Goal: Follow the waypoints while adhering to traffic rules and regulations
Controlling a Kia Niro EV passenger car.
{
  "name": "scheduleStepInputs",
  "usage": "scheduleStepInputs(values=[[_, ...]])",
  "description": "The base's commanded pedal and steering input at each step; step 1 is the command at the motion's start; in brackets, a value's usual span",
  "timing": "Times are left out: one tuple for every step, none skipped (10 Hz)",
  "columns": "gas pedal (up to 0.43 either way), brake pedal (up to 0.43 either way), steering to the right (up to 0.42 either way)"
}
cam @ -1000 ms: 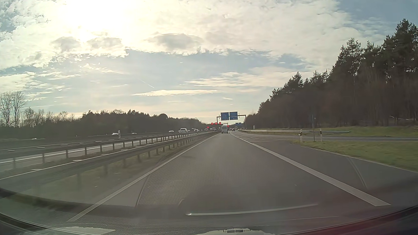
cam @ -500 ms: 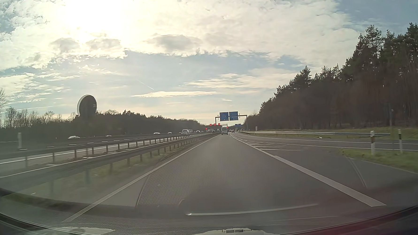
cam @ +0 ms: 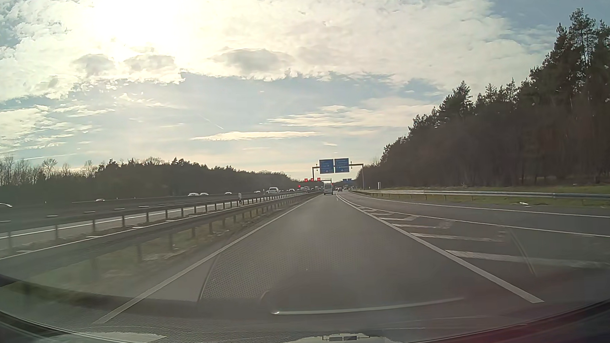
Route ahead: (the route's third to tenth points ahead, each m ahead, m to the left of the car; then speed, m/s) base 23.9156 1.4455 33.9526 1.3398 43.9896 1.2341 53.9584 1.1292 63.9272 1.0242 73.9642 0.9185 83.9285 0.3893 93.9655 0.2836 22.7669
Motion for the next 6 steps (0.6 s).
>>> scheduleStepInputs(values=[[0.11, 0.0, -0.001], [0.11, 0.0, -0.001], [0.11, 0.0, -0.001], [0.11, 0.0, -0.001], [0.11, 0.0, -0.001], [0.11, 0.0, -0.001]])
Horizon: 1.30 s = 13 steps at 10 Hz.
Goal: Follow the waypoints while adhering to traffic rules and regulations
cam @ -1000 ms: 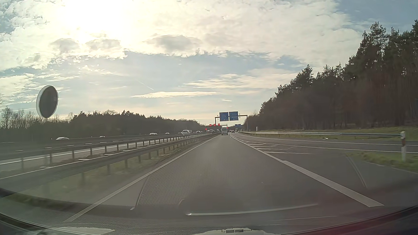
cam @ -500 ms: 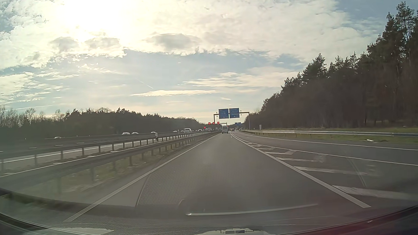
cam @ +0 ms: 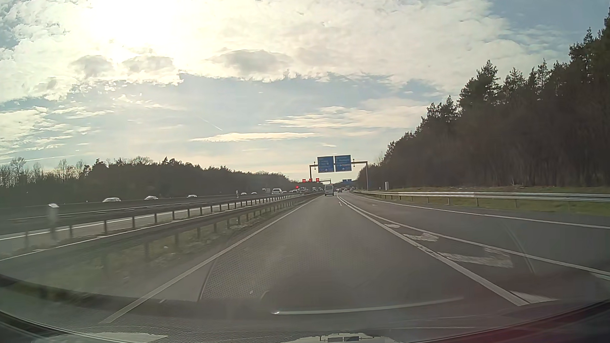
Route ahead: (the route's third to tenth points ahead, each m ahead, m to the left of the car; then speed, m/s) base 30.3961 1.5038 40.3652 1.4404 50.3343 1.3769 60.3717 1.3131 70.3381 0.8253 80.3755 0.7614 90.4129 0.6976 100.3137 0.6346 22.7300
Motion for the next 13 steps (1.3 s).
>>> scheduleStepInputs(values=[[0.11, 0.0, -0.001], [0.11, 0.0, -0.001], [0.11, 0.0, -0.001], [0.11, 0.0, -0.001], [0.11, 0.0, -0.001], [0.11, 0.0, -0.001], [0.11, 0.0, -0.001], [0.11, 0.0, -0.001], [0.11, 0.0, -0.001], [0.11, 0.0, -0.001], [0.11, 0.0, -0.001], [0.11, 0.0, -0.001], [0.11, 0.0, -0.001]])
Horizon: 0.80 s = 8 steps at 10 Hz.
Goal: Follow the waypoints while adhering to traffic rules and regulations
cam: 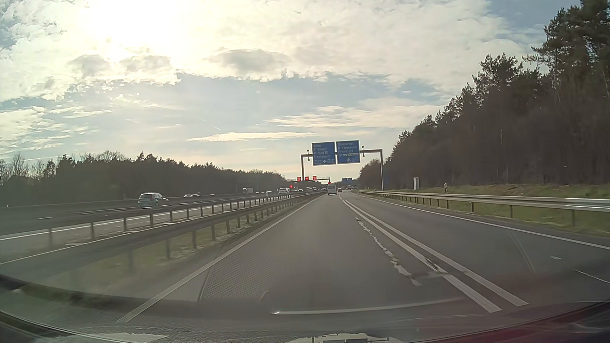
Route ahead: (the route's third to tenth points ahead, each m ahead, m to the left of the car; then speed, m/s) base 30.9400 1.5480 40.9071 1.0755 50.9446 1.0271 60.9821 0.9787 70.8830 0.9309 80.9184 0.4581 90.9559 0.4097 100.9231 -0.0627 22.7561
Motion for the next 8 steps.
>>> scheduleStepInputs(values=[[0.11, 0.0, 0.0], [0.11, 0.0, 0.0], [0.11, 0.0, 0.0], [0.11, 0.0, 0.0], [0.11, 0.0, 0.0], [0.11, 0.0, 0.0], [0.11, 0.0, 0.0], [0.11, 0.0, 0.0]])
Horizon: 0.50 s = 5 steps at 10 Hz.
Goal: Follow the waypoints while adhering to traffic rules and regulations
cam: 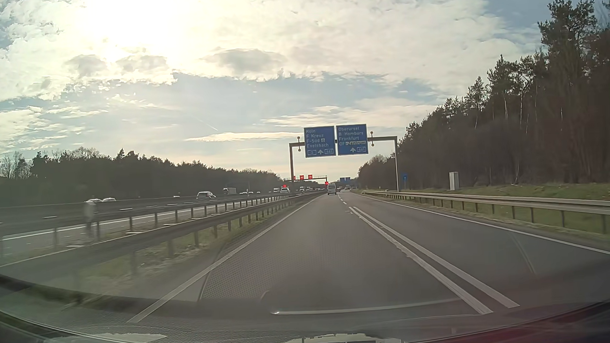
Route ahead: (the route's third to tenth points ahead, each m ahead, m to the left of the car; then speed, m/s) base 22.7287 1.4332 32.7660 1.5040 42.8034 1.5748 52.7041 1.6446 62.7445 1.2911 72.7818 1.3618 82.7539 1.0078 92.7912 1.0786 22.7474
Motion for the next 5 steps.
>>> scheduleStepInputs(values=[[0.11, 0.0, 0.0], [0.11, 0.0, 0.0], [0.11, 0.0, 0.0], [0.11, 0.0, 0.0], [0.11, 0.0, 0.0]])
